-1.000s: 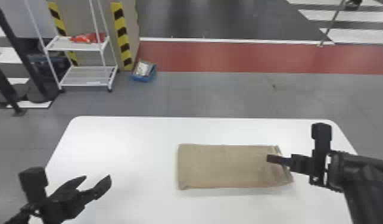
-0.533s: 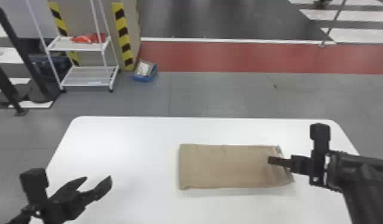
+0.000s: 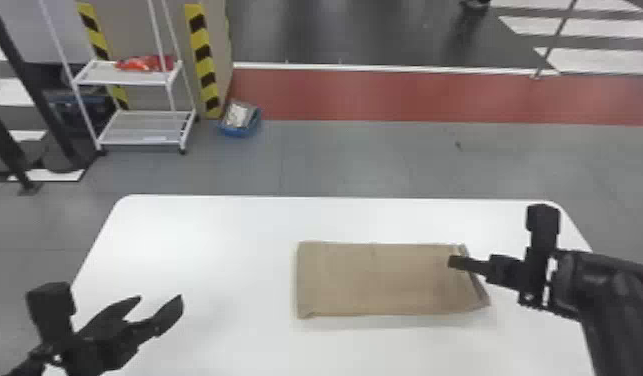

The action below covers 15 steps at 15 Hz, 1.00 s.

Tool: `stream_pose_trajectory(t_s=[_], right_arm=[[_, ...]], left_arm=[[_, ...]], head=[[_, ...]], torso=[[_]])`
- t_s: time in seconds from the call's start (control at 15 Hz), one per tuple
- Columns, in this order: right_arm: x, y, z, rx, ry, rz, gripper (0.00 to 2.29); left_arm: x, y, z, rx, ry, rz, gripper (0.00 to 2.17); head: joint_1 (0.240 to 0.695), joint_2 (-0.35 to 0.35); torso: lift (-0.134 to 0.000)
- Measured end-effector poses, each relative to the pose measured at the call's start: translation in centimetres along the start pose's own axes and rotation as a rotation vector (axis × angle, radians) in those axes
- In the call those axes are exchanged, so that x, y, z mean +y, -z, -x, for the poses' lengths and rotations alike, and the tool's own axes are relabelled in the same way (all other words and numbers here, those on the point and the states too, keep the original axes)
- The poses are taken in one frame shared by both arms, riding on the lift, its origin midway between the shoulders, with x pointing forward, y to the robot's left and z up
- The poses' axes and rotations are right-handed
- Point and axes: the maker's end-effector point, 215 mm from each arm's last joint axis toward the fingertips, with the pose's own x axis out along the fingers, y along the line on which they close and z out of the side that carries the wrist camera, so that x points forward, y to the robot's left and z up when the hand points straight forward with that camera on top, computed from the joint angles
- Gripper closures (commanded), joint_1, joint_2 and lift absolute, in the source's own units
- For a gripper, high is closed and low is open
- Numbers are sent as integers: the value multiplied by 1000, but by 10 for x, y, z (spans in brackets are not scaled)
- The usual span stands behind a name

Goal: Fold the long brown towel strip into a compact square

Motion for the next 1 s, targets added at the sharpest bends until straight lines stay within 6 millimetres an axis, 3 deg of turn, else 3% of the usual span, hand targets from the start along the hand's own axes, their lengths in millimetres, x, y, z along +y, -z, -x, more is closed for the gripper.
stream_pose_trajectory(t_s=[0.33,0.87,1.0], right_arm=[[9,-11,0,-3,-10,9,461],[3,2,-5,33,21,35,468],[3,6,-8,43,29,55,593]], left_arm=[[4,-1,2,-3,-6,3,76],[5,-1,2,-4,-8,4,76],[6,0,2,-4,-7,5,76]], head=[[695,-21],[695,-20],[695,-19]], torso=[[0],[0],[0]])
